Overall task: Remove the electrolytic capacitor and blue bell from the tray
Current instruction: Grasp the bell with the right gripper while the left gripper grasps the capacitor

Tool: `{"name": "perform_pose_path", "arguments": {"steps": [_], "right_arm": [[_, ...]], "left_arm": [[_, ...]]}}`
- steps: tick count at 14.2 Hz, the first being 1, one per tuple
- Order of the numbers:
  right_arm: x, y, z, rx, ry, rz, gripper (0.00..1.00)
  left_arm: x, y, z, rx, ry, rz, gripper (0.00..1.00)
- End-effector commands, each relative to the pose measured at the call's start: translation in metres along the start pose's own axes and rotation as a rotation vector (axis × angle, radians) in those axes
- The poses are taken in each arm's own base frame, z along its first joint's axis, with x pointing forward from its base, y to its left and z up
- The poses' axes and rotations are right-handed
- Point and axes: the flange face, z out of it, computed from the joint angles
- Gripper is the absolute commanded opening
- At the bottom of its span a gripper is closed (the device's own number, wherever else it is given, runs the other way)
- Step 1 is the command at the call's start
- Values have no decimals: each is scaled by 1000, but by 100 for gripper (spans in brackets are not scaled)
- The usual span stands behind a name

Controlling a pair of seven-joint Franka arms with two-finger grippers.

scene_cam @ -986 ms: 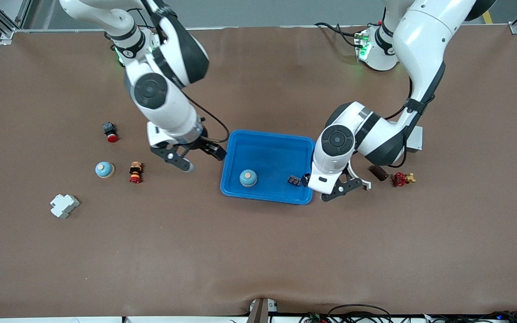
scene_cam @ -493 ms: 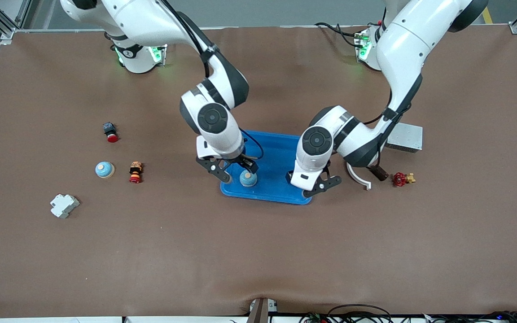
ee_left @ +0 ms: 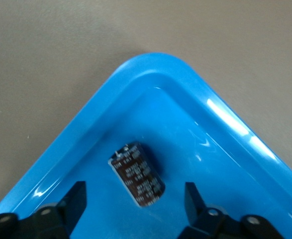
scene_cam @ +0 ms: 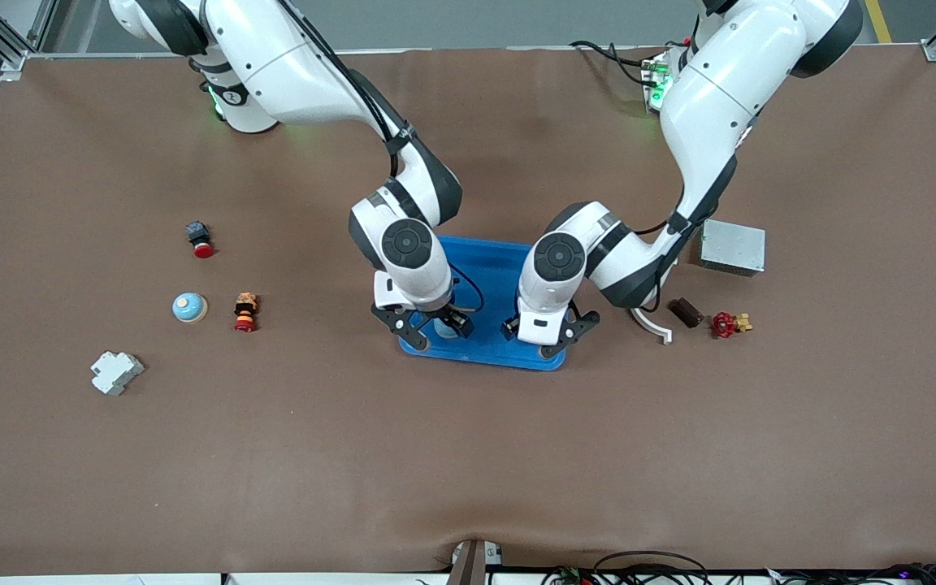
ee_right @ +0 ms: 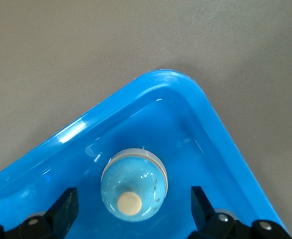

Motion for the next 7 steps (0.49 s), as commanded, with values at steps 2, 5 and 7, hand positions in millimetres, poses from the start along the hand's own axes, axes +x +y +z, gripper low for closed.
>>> {"name": "perform_pose_path", "arguments": {"steps": [2, 5, 7], "right_arm": [[-1, -14, 10, 7, 29, 10, 100], [-3, -17, 15, 11, 30, 8, 100], [-6, -18, 14, 20, 32, 3, 100]], "left_arm": [[8, -1, 14, 6, 19, -41, 59], [9, 0, 20, -8, 13, -48, 7], [10, 2, 13, -17, 19, -49, 0]]}}
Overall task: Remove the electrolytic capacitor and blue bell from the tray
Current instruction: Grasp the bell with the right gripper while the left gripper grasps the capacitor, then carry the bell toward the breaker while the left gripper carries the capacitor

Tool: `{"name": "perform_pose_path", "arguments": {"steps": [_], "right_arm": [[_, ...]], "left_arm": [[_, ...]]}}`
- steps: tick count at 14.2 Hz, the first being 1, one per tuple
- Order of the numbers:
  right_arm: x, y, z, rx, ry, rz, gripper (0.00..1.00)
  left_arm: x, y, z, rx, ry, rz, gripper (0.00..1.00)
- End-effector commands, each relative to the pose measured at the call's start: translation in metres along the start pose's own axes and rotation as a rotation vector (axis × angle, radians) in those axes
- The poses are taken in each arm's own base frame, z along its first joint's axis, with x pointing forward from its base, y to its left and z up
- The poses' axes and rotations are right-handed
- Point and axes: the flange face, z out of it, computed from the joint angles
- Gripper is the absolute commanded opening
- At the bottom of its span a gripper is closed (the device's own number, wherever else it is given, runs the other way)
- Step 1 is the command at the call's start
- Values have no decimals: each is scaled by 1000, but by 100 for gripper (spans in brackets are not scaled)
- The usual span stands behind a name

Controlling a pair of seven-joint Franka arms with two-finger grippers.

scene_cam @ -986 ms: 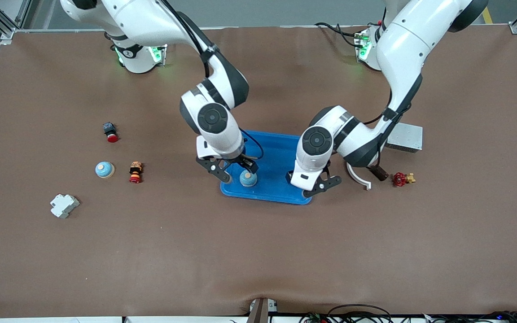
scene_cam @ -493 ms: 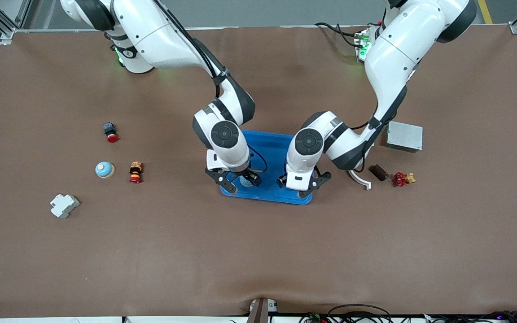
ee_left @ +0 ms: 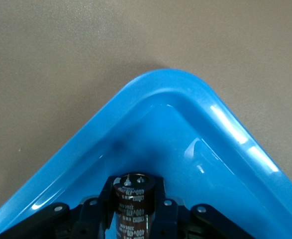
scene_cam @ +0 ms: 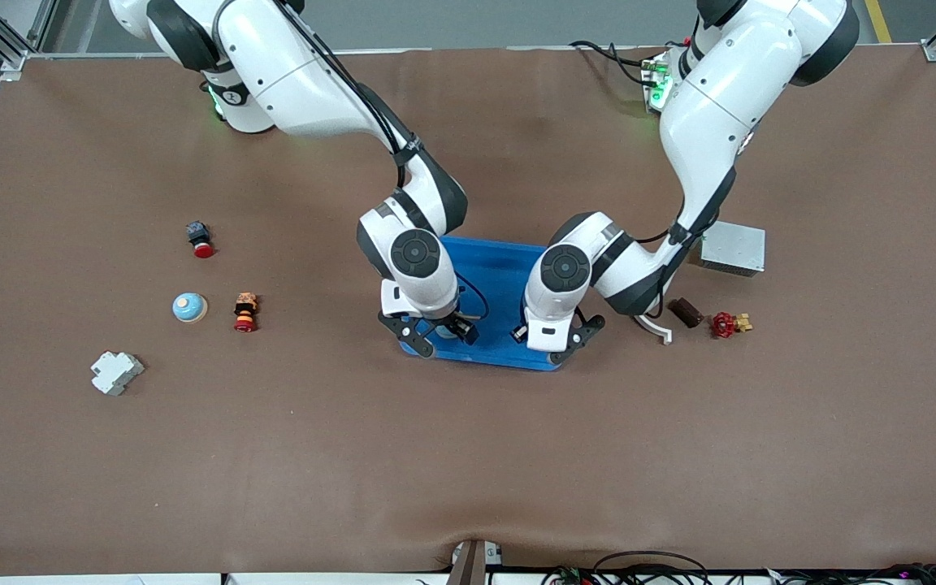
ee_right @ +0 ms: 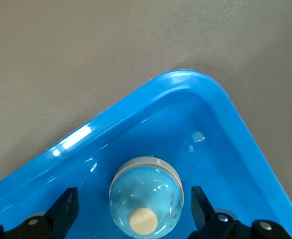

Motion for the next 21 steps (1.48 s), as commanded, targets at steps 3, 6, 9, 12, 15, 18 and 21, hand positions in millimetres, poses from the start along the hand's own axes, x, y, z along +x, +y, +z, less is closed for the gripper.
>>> {"name": "perform_pose_path", "arguments": {"steps": [3, 6, 9, 12, 15, 18, 21], "right_arm": [[-7, -8, 0, 12, 23, 4, 100], [-8, -8, 1, 7, 34, -10, 100], [-10, -6, 3, -3, 49, -30, 100], [-10, -5, 7, -8, 50, -31, 100], [-13, -6, 8, -12, 58, -42, 100], [-22, -7, 9, -12, 56, -32, 0], [-23, -7, 8, -13, 59, 5, 0]], "left_arm": [[14, 5, -28, -36, 41, -13, 0], [43, -7, -70, -1, 62, -15, 0], [93, -37, -114, 50, 26, 50, 0], [155, -85, -135, 81, -67, 114, 0], [204, -125, -132, 120, -81, 94, 0], [252, -165, -129, 115, -101, 112, 0], [288, -200, -124, 132, -95, 157, 0]]}}
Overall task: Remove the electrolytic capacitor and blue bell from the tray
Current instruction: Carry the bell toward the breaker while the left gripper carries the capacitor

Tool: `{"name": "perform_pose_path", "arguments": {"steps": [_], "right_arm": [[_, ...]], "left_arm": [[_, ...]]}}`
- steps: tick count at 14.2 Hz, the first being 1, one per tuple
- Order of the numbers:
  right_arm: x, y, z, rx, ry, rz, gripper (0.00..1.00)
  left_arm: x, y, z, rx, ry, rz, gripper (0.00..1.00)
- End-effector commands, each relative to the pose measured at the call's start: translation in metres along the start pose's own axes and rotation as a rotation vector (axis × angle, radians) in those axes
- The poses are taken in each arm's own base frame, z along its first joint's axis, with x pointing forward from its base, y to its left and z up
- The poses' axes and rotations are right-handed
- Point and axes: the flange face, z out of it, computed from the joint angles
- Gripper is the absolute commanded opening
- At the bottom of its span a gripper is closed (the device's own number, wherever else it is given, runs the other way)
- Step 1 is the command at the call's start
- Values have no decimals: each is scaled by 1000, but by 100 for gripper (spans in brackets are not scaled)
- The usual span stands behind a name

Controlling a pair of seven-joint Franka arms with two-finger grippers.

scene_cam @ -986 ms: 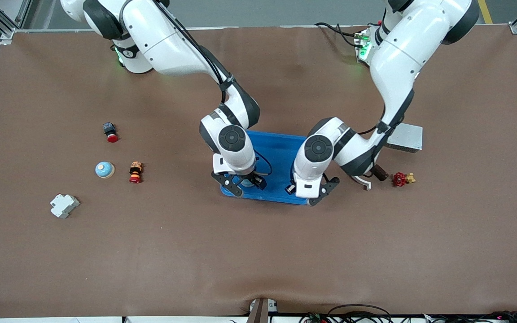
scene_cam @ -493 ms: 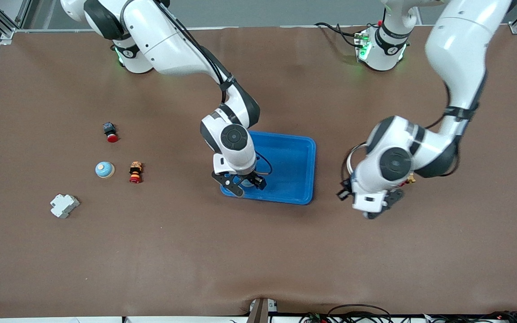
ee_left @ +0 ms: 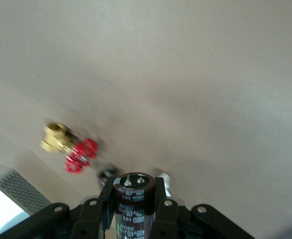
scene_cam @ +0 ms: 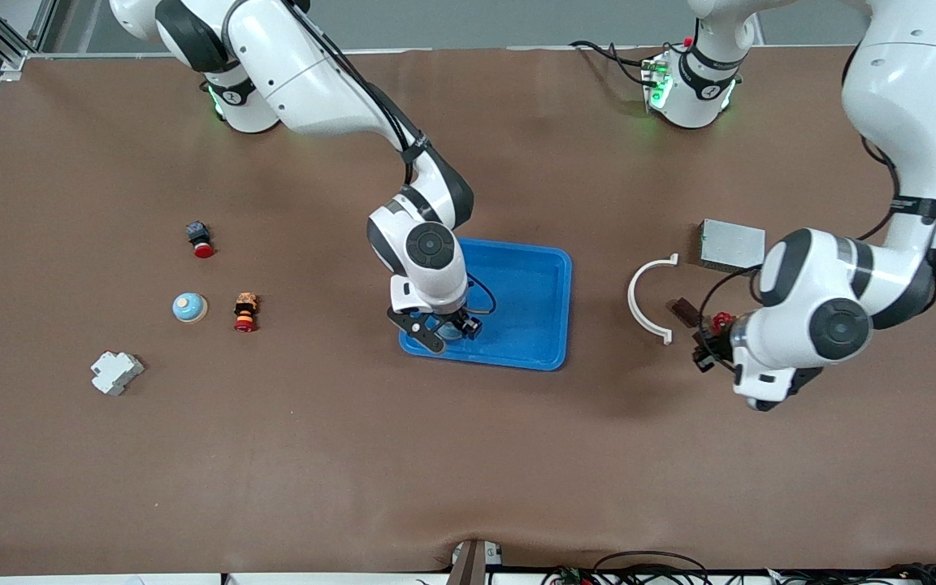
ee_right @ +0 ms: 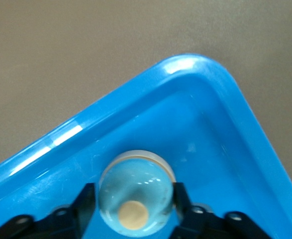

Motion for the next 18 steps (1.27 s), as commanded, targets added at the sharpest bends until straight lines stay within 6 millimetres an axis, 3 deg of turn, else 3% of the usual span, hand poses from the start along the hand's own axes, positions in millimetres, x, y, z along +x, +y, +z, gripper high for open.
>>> {"name": "perform_pose_path", "arguments": {"steps": [1, 3, 5, 7, 10, 14, 18], "right_arm": [[-4, -5, -3, 0, 18, 17, 0], [-6, -7, -13, -4, 11, 17, 0], [-12, -2, -19, -75, -11, 17, 0], [-16, -13, -49, -84, -23, 14, 0], [-1, -13, -62, -110, -26, 5, 0], [68, 3, -116, -93, -37, -113, 0], [183, 58, -155, -118, -79, -295, 0]], "left_arm": [[18, -30, 5, 26, -3, 49, 0], [36, -55, 10, 41, 0, 92, 0], [41, -62, 18, 42, -14, 112, 0], [48, -79, 28, 58, -17, 118, 0], [55, -89, 46, 72, -12, 133, 0], [61, -93, 57, 82, 3, 144, 0], [67, -96, 67, 73, 13, 145, 0]]}}
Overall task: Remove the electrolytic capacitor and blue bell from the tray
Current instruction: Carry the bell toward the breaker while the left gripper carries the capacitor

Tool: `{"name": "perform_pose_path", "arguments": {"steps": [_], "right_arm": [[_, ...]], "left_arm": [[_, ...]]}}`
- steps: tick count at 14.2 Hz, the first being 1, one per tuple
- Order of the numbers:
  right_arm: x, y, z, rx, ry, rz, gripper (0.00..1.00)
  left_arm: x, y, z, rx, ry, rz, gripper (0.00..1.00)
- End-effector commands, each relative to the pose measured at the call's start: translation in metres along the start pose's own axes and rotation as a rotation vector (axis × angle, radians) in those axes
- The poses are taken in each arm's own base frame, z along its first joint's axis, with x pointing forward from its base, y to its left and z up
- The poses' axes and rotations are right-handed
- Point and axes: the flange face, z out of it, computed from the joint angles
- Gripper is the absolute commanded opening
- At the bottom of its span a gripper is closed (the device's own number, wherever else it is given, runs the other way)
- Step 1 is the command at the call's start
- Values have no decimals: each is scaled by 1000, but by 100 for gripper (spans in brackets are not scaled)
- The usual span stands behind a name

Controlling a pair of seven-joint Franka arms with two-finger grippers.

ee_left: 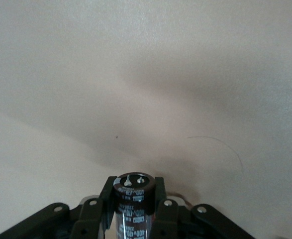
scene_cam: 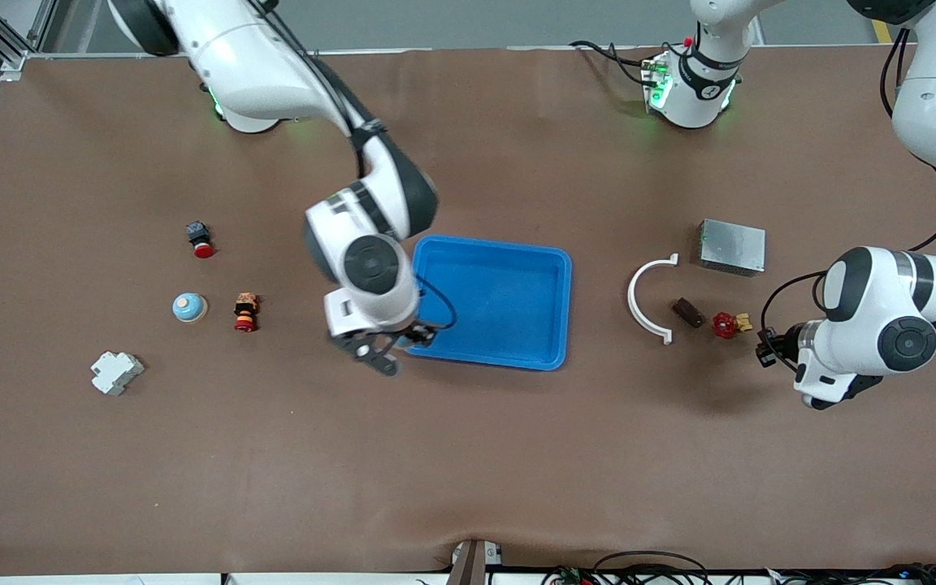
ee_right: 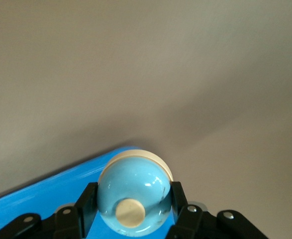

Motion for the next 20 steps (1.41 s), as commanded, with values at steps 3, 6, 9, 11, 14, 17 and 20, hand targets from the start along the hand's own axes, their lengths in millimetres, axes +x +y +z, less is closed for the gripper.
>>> {"name": "perform_pose_path", "arguments": {"steps": [3, 6, 9, 11, 14, 17, 20], "right_arm": [[112, 116, -17, 13, -36, -233, 0], [173, 192, 0, 26, -26, -339, 0], [215, 264, 34, 64, 6, -424, 0], [229, 303, 60, 105, 22, -454, 0], [246, 349, 76, 152, 22, -505, 0], [250, 378, 93, 149, 29, -545, 0], [246, 388, 110, 143, 31, -551, 0]], "left_arm": [[20, -18, 30, -14, 61, 25, 0], [24, -20, 40, -26, 73, 21, 4], [27, -20, 43, -40, 83, 3, 40], [27, -23, 39, -51, 80, -24, 100], [28, -23, 28, -80, 74, -54, 100], [20, -22, -20, -95, 101, -52, 100], [1, -24, -102, -137, 120, -52, 100]]}}
